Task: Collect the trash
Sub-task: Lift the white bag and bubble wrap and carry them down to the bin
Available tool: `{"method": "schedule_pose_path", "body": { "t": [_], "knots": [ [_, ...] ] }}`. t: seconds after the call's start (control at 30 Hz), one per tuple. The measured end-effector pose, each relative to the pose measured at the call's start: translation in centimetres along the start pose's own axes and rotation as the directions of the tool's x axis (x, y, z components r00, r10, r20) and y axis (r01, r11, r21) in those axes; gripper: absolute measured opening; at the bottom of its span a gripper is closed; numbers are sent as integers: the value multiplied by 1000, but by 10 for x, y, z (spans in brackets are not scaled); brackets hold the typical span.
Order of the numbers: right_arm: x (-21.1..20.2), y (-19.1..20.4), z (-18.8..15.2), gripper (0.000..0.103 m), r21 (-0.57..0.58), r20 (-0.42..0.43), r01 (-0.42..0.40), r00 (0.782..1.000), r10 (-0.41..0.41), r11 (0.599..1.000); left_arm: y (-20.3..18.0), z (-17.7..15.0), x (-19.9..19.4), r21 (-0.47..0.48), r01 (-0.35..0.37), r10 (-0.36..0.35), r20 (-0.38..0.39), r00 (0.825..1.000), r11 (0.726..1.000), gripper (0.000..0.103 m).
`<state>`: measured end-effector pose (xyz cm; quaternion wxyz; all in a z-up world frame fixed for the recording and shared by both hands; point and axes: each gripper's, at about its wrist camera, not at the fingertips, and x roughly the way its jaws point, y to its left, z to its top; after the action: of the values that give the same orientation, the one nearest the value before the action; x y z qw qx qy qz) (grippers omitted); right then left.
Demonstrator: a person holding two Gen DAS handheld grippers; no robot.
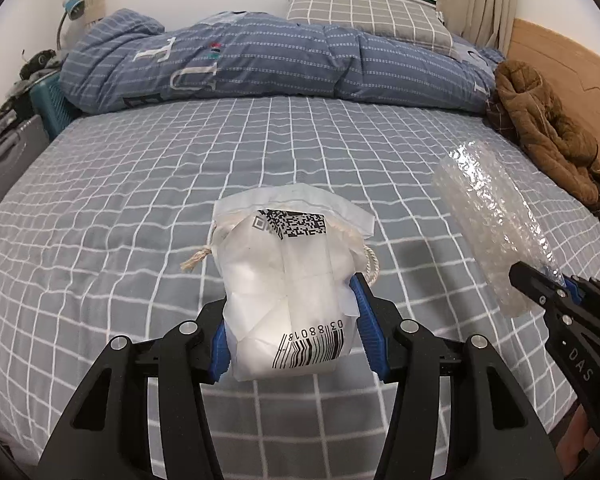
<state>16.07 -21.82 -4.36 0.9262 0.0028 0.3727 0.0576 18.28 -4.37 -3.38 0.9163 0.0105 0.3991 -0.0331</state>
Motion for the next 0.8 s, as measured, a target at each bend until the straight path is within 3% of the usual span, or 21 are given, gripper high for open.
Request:
{"method": "schedule_pose_path", "body": {
  "t": [0.8],
  "knots": [
    [-56, 36, -44, 15, -48, 23, 32, 999, -31, 998, 14, -63, -59, -5, -8, 8, 1, 1000, 1000, 52]
  ]
}}
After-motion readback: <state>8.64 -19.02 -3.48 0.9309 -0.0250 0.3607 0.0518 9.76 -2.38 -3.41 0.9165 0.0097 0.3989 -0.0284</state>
